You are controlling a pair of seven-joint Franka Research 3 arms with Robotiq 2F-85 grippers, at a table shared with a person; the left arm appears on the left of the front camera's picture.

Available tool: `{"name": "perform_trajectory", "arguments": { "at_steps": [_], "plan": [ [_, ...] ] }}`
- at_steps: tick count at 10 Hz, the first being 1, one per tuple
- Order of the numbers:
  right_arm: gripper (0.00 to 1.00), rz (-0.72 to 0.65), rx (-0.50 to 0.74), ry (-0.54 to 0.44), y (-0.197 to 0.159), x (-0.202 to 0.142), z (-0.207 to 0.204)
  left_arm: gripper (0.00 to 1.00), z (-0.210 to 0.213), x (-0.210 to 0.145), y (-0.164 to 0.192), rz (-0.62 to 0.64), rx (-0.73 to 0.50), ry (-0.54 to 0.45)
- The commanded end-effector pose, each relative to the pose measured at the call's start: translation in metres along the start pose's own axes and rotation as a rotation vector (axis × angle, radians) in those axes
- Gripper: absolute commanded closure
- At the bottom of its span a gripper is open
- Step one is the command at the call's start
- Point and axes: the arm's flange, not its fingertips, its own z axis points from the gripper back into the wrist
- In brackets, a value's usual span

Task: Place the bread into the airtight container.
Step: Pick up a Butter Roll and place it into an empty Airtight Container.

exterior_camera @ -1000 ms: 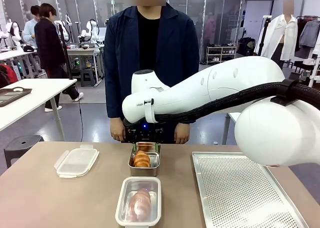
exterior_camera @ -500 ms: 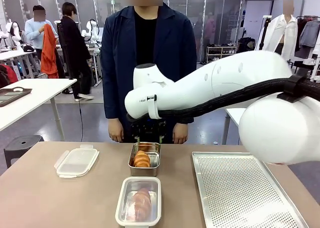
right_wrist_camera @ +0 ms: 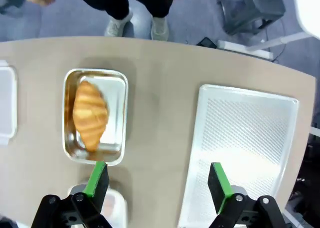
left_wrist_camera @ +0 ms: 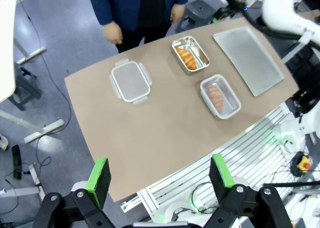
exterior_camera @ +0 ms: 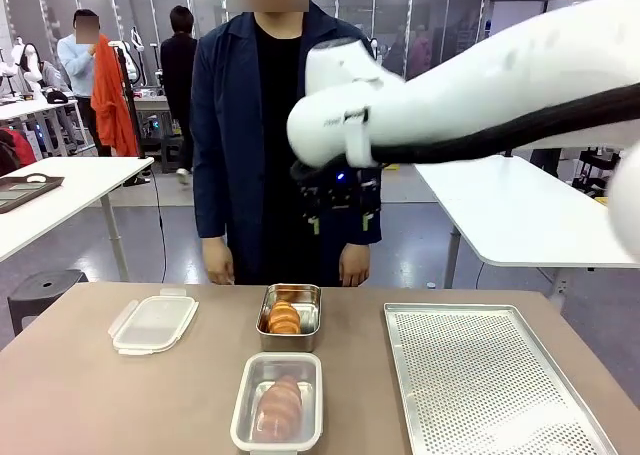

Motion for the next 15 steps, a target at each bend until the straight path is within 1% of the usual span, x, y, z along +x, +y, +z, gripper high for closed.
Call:
{"name": "perform_trajectory", "arguments": {
  "at_steps": [1, 2, 3, 5, 6, 7, 8, 9, 10, 11, 12, 13, 14, 15],
  "plan": [
    [0.00, 0.064, 0.052, -0.008, -0.048, -0.043, 0.058, 0.00, 0.001, 0.000, -0.001, -0.013, -0.006, -0.002],
    [0.00, 0.104, 0.063, -0.023, -0.066, -0.059, 0.082, 0.00, 0.001, 0.000, -0.001, -0.013, -0.006, -0.002],
    [0.00, 0.088, 0.029, -0.026, -0.082, -0.075, 0.103, 0.00, 0.001, 0.000, -0.001, -0.013, -0.006, -0.002],
    [0.00, 0.114, 0.059, -0.109, -0.110, -0.115, 0.156, 0.00, 0.001, 0.000, -0.001, -0.013, -0.006, -0.002],
    [0.00, 0.126, 0.067, -0.126, -0.126, -0.130, 0.185, 0.00, 0.001, 0.000, -0.001, -0.013, -0.006, -0.002],
    [0.00, 0.157, 0.016, -0.164, -0.148, -0.144, 0.207, 0.00, 0.001, 0.000, -0.001, -0.013, -0.006, -0.002],
    [0.00, 0.252, 0.022, -0.169, -0.176, -0.164, 0.226, 0.00, 0.001, 0.000, -0.001, -0.013, -0.006, -0.002],
    [0.00, 0.301, 0.004, -0.192, -0.200, -0.190, 0.245, 0.00, 0.001, 0.000, -0.001, -0.013, -0.006, -0.002],
    [0.00, 0.324, -0.004, -0.197, -0.218, -0.210, 0.257, 0.00, 0.001, 0.000, -0.001, -0.013, -0.006, -0.002],
    [0.00, 0.324, -0.031, -0.228, -0.238, -0.228, 0.262, 0.00, 0.001, 0.000, -0.001, -0.013, -0.006, -0.002],
    [0.00, 0.303, -0.011, -0.248, -0.257, -0.241, 0.265, 0.00, 0.001, 0.000, -0.001, -0.013, -0.006, -0.002],
    [0.00, 0.251, 0.003, -0.285, -0.276, -0.252, 0.265, 0.00, 0.001, 0.000, -0.001, -0.013, -0.006, -0.002],
    [0.00, 0.226, 0.020, -0.320, -0.283, -0.265, 0.267, 0.00, 0.001, 0.000, -0.001, -0.013, -0.006, -0.002],
    [0.00, 0.186, 0.041, -0.327, -0.284, -0.269, 0.273, 0.00, 0.001, 0.000, -0.001, -0.013, -0.006, -0.002]
  ]
}}
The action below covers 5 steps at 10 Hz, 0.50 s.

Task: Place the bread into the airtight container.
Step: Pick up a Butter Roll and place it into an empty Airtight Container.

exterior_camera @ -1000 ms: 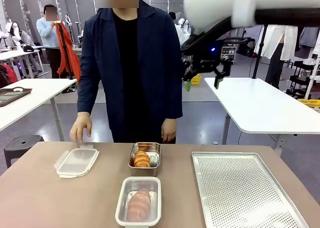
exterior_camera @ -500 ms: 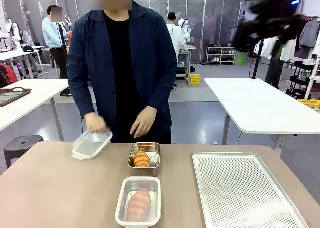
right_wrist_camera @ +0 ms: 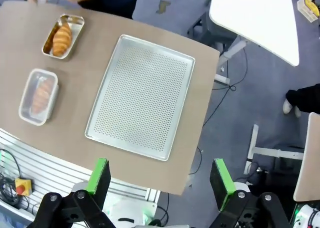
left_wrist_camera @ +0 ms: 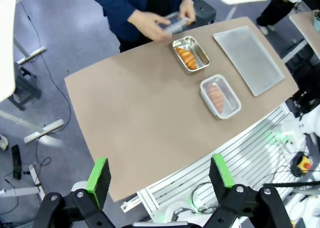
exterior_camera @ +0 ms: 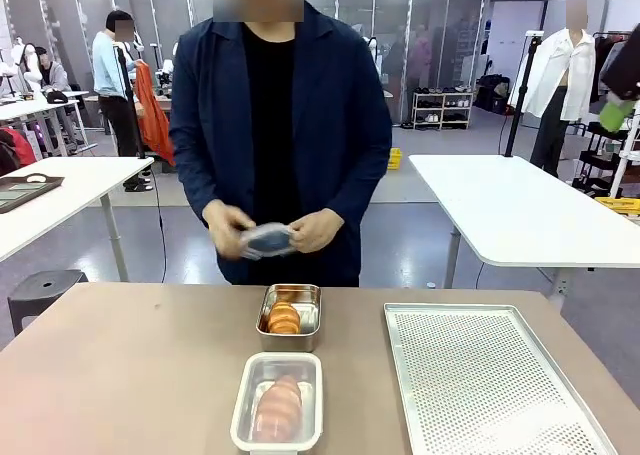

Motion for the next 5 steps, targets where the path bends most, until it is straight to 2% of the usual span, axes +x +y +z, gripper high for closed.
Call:
{"name": "perform_trajectory", "arguments": {
  "at_steps": [1, 2, 5],
  "plan": [
    [0.00, -0.050, 0.034, -0.034, 0.002, 0.002, -0.010, 0.00, 0.001, 0.000, -0.001, -0.014, -0.006, -0.002],
    [0.00, 0.000, 0.000, 0.000, 0.000, 0.000, 0.000, 0.00, 0.001, 0.000, -0.001, -0.014, -0.006, -0.002],
    [0.00, 0.000, 0.000, 0.000, 0.000, 0.000, 0.000, 0.00, 0.001, 0.000, -0.001, -0.014, -0.006, -0.002]
  ]
}}
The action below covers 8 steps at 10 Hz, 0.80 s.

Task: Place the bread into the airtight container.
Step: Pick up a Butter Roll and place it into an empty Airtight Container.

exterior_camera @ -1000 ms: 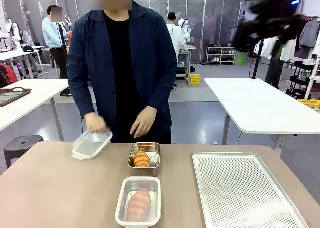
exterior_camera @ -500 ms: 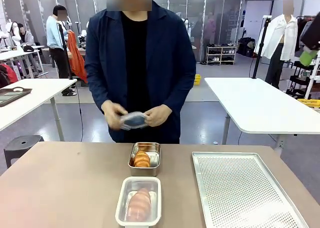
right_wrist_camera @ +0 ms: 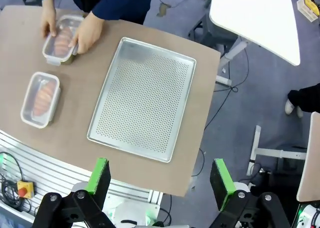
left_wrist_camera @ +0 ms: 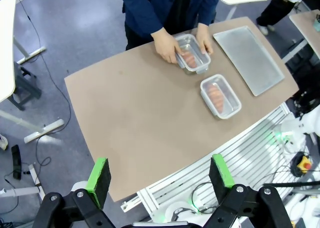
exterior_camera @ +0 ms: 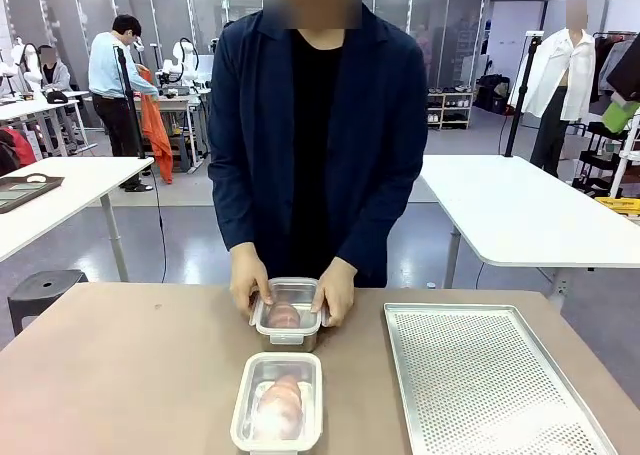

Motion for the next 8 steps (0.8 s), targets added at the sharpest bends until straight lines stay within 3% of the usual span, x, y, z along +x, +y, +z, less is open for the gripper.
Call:
{"name": "perform_trajectory", "arguments": {
  "at_steps": [1, 8],
  "plan": [
    [0.00, 0.009, -0.005, 0.008, -0.0018, 0.0019, 0.0013, 0.00, 0.0006, -0.0001, -0.0006, -0.014, -0.006, -0.002],
    [0.00, 0.009, -0.005, 0.008, -0.0018, 0.0019, 0.0013, 0.00, 0.0006, -0.0001, -0.0006, -0.014, -0.006, -0.002]
  ]
}}
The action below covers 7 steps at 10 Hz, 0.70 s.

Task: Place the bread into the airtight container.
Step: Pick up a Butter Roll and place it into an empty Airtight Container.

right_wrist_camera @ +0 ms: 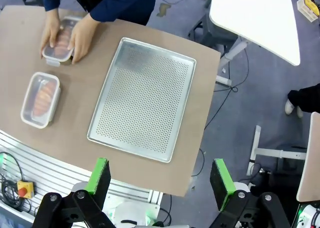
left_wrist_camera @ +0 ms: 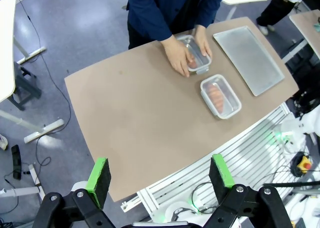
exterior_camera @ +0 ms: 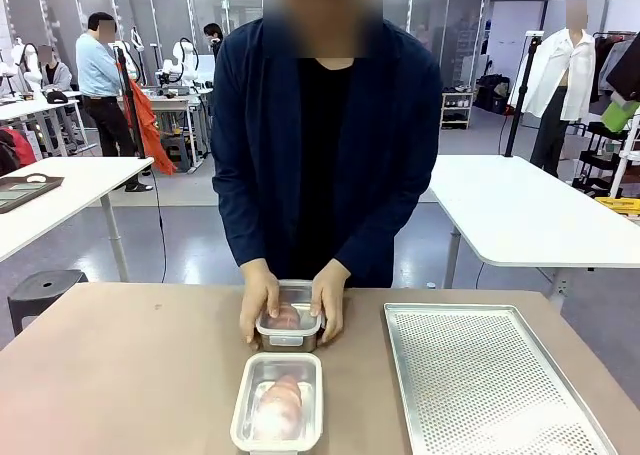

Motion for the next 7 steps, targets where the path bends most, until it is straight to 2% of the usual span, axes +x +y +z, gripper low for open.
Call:
{"name": "perform_trajectory", "arguments": {
  "at_steps": [1, 7],
  "plan": [
    [0.00, 0.009, -0.005, 0.008, -0.0017, 0.0014, 0.0011, 0.00, 0.0006, -0.0001, -0.0006, -0.014, -0.006, -0.002],
    [0.00, 0.009, -0.005, 0.008, -0.0017, 0.0014, 0.0011, 0.00, 0.0006, -0.0001, -0.0006, -0.014, -0.006, -0.002]
  ]
}}
